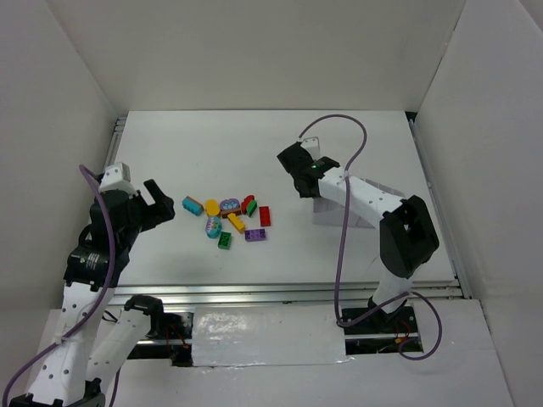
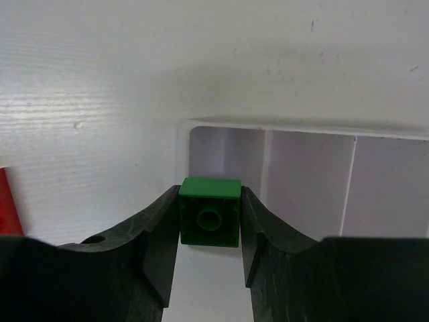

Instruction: Sort the legos into containers by color

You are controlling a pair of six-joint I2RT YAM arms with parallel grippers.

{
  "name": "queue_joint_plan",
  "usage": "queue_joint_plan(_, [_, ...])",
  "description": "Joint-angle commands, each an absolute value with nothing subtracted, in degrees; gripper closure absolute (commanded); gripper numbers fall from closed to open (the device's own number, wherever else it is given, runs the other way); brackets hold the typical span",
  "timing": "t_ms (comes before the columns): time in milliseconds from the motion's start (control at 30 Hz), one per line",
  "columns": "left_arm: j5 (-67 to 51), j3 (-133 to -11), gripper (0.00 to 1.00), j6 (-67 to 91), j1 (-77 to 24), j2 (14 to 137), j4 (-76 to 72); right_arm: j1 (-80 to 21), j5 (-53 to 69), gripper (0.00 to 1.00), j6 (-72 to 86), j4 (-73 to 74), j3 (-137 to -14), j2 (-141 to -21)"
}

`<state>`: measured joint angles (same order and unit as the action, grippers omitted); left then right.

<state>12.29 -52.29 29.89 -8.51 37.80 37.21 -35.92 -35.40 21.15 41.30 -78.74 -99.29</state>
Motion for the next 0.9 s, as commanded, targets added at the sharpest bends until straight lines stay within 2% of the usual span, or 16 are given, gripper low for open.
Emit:
queue_joint_plan(0, [11.3,-53.3,0.01,28.3,-8.8,38.0,34.2,-34.8,-37.3,0.95,20.6,39.8,-78.8,-99.1])
queue_joint_plan(67, [11.3,-53.2,0.0,28.3,-8.8,38.1,34.3,-34.5,-36.9,0.9,20.5,39.6,-78.6,-98.5])
queue_joint_plan(100, [11.2,-53.2,0.0,28.3,-8.8,38.0,34.2,-34.5,-36.8,0.8,20.5,39.6,-78.5,-98.5])
queue_joint_plan(167, [11.2,-53.2,0.0,28.3,-8.8,38.1,34.3,-34.5,-36.7,0.76,20.5,39.6,-78.6,-98.6])
queue_joint_plan(200, [11.2,-53.1,0.01,28.3,-8.8,38.0,34.2,-34.5,-36.7,0.69,20.5,39.7,-78.9,-98.7])
queue_joint_plan(267, [11.2,-53.1,0.01,28.3,-8.8,38.0,34.2,-34.5,-37.0,0.62,20.5,40.1,-79.3,-99.1])
queue_joint_plan(533, [10.9,-53.1,0.01,28.2,-8.9,38.2,34.1,-34.3,-38.1,0.58,20.9,41.2,-79.5,-99.7])
queue_joint_plan(633, [10.9,-53.1,0.0,28.2,-8.9,38.3,34.1,-34.1,-38.6,0.44,21.4,41.6,-79.6,-99.6])
queue_joint_plan(733, [10.9,-53.1,0.01,28.2,-8.9,38.3,34.1,-34.2,-38.6,0.37,21.4,41.7,-79.6,-99.6])
queue_joint_plan(867, [10.9,-53.2,0.01,28.2,-8.9,38.4,34.1,-34.2,-37.8,0.34,21.9,42.0,-80.1,-99.0])
